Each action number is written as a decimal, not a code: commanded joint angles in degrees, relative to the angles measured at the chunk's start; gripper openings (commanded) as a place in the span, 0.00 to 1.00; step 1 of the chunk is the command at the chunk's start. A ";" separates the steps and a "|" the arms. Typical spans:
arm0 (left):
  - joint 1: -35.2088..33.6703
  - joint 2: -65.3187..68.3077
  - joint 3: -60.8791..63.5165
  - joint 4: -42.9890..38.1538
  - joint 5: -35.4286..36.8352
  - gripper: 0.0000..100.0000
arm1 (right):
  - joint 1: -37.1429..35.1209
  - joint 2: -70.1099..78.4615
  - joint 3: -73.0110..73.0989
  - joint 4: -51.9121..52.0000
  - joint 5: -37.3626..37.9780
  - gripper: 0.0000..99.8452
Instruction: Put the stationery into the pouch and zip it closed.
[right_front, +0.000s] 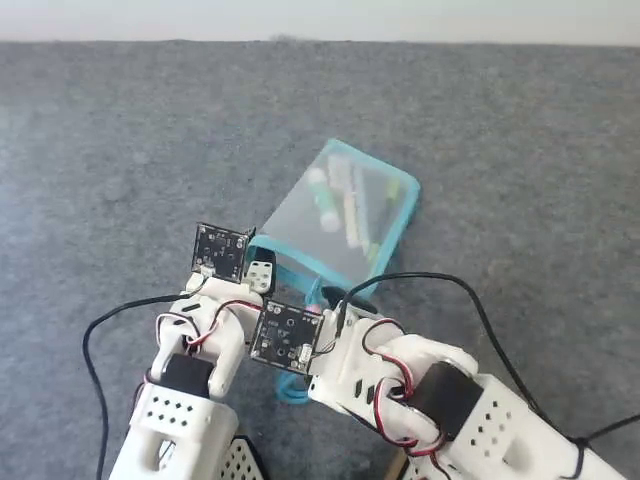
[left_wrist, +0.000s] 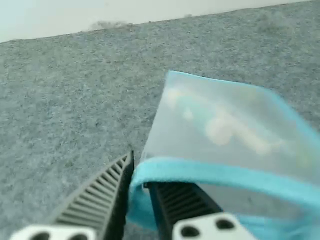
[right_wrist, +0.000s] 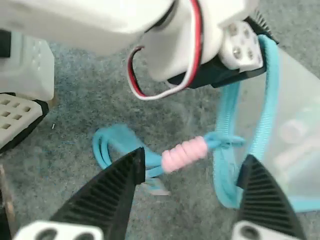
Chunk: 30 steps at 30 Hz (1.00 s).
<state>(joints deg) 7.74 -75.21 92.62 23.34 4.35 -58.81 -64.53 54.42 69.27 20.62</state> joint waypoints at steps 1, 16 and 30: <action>0.09 -0.62 -1.98 0.18 -0.26 0.01 | -0.92 -2.15 -0.88 -1.36 0.79 0.31; 0.09 -0.62 -1.98 0.26 -0.44 0.01 | 19.74 -2.15 8.26 -3.12 10.29 0.31; 0.09 -0.62 -1.89 0.26 -0.44 0.01 | 20.09 -1.54 10.81 -13.85 10.81 0.32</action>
<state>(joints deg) 7.74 -75.21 92.62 23.34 4.35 -39.38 -65.23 65.85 57.05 30.73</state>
